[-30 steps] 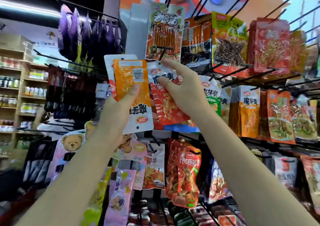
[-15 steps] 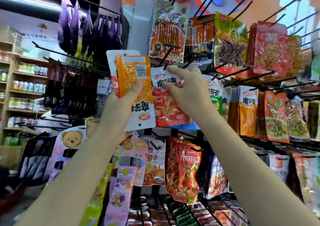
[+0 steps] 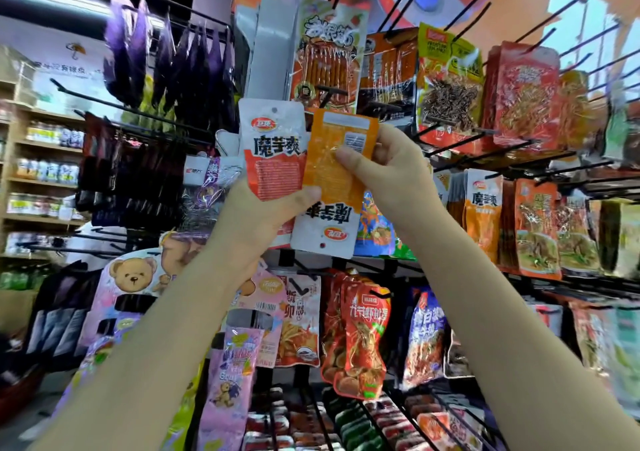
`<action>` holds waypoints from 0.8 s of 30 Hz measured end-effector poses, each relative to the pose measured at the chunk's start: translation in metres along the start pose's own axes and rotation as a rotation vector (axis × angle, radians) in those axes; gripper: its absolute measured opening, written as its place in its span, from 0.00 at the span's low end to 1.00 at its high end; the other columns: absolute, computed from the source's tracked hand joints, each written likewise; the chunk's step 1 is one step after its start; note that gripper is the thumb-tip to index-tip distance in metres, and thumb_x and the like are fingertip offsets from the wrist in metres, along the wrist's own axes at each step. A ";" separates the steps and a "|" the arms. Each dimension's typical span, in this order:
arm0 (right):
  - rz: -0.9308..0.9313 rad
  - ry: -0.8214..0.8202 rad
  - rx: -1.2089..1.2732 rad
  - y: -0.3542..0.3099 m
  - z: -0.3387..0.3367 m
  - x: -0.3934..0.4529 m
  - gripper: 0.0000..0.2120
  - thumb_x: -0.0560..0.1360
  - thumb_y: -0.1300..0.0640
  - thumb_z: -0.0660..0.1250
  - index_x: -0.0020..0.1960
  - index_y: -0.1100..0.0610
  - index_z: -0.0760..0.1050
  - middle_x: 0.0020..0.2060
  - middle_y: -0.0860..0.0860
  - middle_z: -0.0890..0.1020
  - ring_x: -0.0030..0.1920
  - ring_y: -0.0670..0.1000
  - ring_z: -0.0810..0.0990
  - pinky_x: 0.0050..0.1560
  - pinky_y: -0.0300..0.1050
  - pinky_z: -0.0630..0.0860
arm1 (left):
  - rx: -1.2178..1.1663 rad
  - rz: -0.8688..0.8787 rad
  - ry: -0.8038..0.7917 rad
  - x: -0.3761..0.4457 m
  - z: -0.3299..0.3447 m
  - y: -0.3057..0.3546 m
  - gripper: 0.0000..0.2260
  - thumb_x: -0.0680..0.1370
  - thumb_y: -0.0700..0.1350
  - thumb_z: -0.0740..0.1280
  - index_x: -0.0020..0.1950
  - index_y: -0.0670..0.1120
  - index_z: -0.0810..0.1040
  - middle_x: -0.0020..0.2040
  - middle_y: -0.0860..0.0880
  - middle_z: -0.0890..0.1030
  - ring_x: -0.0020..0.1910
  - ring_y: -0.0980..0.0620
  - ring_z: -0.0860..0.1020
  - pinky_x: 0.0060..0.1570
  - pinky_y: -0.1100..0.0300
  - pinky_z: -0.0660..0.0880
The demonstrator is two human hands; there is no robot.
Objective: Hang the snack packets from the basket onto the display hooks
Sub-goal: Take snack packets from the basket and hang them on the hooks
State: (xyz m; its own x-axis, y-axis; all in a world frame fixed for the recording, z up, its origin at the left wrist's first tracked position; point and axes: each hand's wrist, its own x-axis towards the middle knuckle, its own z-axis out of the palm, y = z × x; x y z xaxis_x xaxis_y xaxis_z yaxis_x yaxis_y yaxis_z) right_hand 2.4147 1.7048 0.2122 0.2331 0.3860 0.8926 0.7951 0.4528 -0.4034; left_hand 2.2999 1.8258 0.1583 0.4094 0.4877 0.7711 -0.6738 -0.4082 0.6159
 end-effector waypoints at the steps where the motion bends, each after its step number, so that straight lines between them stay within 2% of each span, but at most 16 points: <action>1: 0.007 0.013 0.033 0.001 -0.003 -0.001 0.05 0.78 0.58 0.71 0.53 0.53 0.79 0.48 0.56 0.85 0.49 0.54 0.85 0.46 0.51 0.84 | 0.009 0.003 -0.022 -0.001 0.000 -0.001 0.14 0.71 0.40 0.76 0.55 0.45 0.83 0.51 0.49 0.87 0.51 0.47 0.85 0.55 0.47 0.82; 3: 0.004 0.061 0.088 -0.001 -0.008 -0.007 0.04 0.78 0.59 0.72 0.51 0.52 0.79 0.46 0.57 0.85 0.46 0.53 0.84 0.42 0.48 0.82 | 0.025 -0.005 -0.085 -0.002 0.003 -0.005 0.15 0.69 0.42 0.78 0.55 0.45 0.84 0.52 0.47 0.87 0.52 0.45 0.85 0.56 0.45 0.81; 6: -0.017 0.184 0.152 0.000 -0.022 -0.012 0.05 0.78 0.58 0.72 0.51 0.49 0.78 0.47 0.58 0.85 0.48 0.57 0.85 0.47 0.57 0.84 | 0.009 -0.012 -0.110 -0.004 0.015 -0.007 0.13 0.68 0.43 0.79 0.51 0.46 0.83 0.50 0.47 0.87 0.51 0.45 0.85 0.49 0.52 0.83; 8: 0.014 0.254 0.133 0.002 -0.038 -0.011 0.06 0.78 0.58 0.71 0.52 0.51 0.75 0.43 0.52 0.84 0.41 0.51 0.84 0.39 0.50 0.83 | 0.009 -0.006 -0.084 -0.005 0.024 -0.006 0.10 0.70 0.39 0.77 0.48 0.47 0.82 0.46 0.49 0.87 0.48 0.48 0.86 0.43 0.57 0.83; 9: 0.047 0.282 0.102 0.004 -0.045 -0.012 0.08 0.78 0.57 0.72 0.52 0.52 0.73 0.41 0.50 0.82 0.37 0.48 0.82 0.35 0.46 0.80 | 0.006 -0.004 -0.069 -0.005 0.029 -0.005 0.09 0.71 0.38 0.77 0.48 0.47 0.82 0.45 0.50 0.87 0.46 0.49 0.86 0.41 0.57 0.83; 10: 0.075 0.315 0.042 0.008 -0.054 -0.015 0.13 0.77 0.56 0.73 0.54 0.53 0.71 0.42 0.50 0.81 0.37 0.47 0.81 0.35 0.45 0.78 | 0.001 -0.001 -0.044 -0.005 0.035 -0.005 0.09 0.71 0.37 0.76 0.48 0.47 0.82 0.43 0.51 0.87 0.44 0.50 0.86 0.39 0.57 0.83; 11: 0.077 0.357 -0.053 0.013 -0.063 -0.018 0.19 0.74 0.54 0.76 0.57 0.51 0.68 0.46 0.52 0.80 0.41 0.49 0.81 0.39 0.48 0.78 | -0.002 0.001 -0.013 -0.003 0.041 -0.005 0.09 0.71 0.37 0.76 0.47 0.47 0.82 0.43 0.51 0.87 0.43 0.49 0.86 0.39 0.55 0.84; 13: -0.042 0.411 -0.312 0.020 -0.082 -0.029 0.29 0.71 0.50 0.78 0.64 0.46 0.64 0.58 0.52 0.76 0.57 0.53 0.77 0.58 0.51 0.76 | -0.020 0.006 0.032 0.000 0.054 -0.005 0.10 0.72 0.35 0.76 0.47 0.47 0.82 0.42 0.51 0.87 0.42 0.48 0.86 0.39 0.51 0.84; 14: -0.152 0.382 -0.423 0.019 -0.091 -0.036 0.32 0.70 0.47 0.79 0.66 0.44 0.64 0.62 0.51 0.73 0.63 0.52 0.74 0.65 0.50 0.71 | -0.027 0.010 0.043 0.001 0.062 -0.006 0.10 0.72 0.34 0.76 0.46 0.47 0.81 0.40 0.51 0.87 0.40 0.48 0.86 0.37 0.51 0.84; 16: -0.333 0.183 -0.570 0.018 -0.108 -0.048 0.35 0.65 0.37 0.77 0.68 0.45 0.70 0.65 0.47 0.71 0.68 0.50 0.69 0.71 0.48 0.64 | -0.043 0.014 0.032 0.002 0.079 -0.007 0.10 0.74 0.33 0.74 0.43 0.47 0.81 0.36 0.52 0.86 0.35 0.49 0.85 0.32 0.53 0.82; 18: -0.363 -0.071 -0.697 0.016 -0.118 -0.055 0.42 0.60 0.31 0.74 0.69 0.48 0.74 0.67 0.45 0.73 0.70 0.45 0.68 0.75 0.44 0.54 | -0.080 -0.013 -0.007 0.000 0.098 -0.008 0.08 0.75 0.34 0.73 0.43 0.47 0.81 0.35 0.51 0.86 0.34 0.48 0.85 0.30 0.56 0.80; 19: -0.339 -0.160 -0.743 0.019 -0.123 -0.058 0.42 0.61 0.31 0.75 0.70 0.48 0.73 0.68 0.44 0.73 0.69 0.43 0.67 0.75 0.40 0.49 | -0.094 -0.032 -0.030 -0.001 0.109 -0.008 0.07 0.75 0.35 0.73 0.44 0.47 0.82 0.36 0.51 0.86 0.35 0.48 0.85 0.31 0.56 0.80; 20: -0.301 -0.205 -0.754 0.020 -0.127 -0.061 0.39 0.64 0.35 0.75 0.71 0.49 0.73 0.67 0.44 0.75 0.67 0.41 0.68 0.74 0.40 0.49 | -0.096 -0.040 -0.049 -0.001 0.119 -0.010 0.06 0.75 0.36 0.73 0.45 0.47 0.82 0.38 0.51 0.86 0.37 0.49 0.86 0.34 0.56 0.81; 22: -0.262 -0.174 -0.725 0.025 -0.141 -0.067 0.26 0.72 0.53 0.73 0.69 0.51 0.75 0.61 0.44 0.79 0.56 0.37 0.74 0.68 0.43 0.64 | -0.066 -0.063 -0.064 -0.001 0.137 -0.015 0.06 0.75 0.39 0.75 0.45 0.50 0.83 0.42 0.51 0.87 0.43 0.49 0.86 0.43 0.51 0.81; 23: -0.241 -0.144 -0.688 0.027 -0.148 -0.069 0.22 0.74 0.61 0.70 0.68 0.54 0.78 0.57 0.43 0.80 0.49 0.35 0.77 0.61 0.38 0.71 | -0.056 -0.067 -0.060 -0.002 0.145 -0.016 0.05 0.74 0.42 0.77 0.44 0.51 0.84 0.44 0.51 0.87 0.45 0.48 0.86 0.48 0.48 0.82; 24: -0.206 -0.120 -0.668 0.032 -0.158 -0.070 0.20 0.75 0.64 0.66 0.66 0.56 0.79 0.54 0.42 0.81 0.44 0.33 0.78 0.53 0.31 0.73 | -0.042 -0.083 -0.028 -0.002 0.151 -0.017 0.04 0.72 0.46 0.78 0.43 0.52 0.85 0.45 0.50 0.87 0.47 0.47 0.86 0.53 0.44 0.81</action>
State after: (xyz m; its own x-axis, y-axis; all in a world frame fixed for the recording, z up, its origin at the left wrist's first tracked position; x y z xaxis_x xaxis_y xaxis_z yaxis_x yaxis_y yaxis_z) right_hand 2.5123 1.5648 0.1686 0.0086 0.4490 0.8935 0.9987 -0.0493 0.0151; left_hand 2.4034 1.7155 0.1711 0.4813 0.4968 0.7222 -0.6620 -0.3340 0.6710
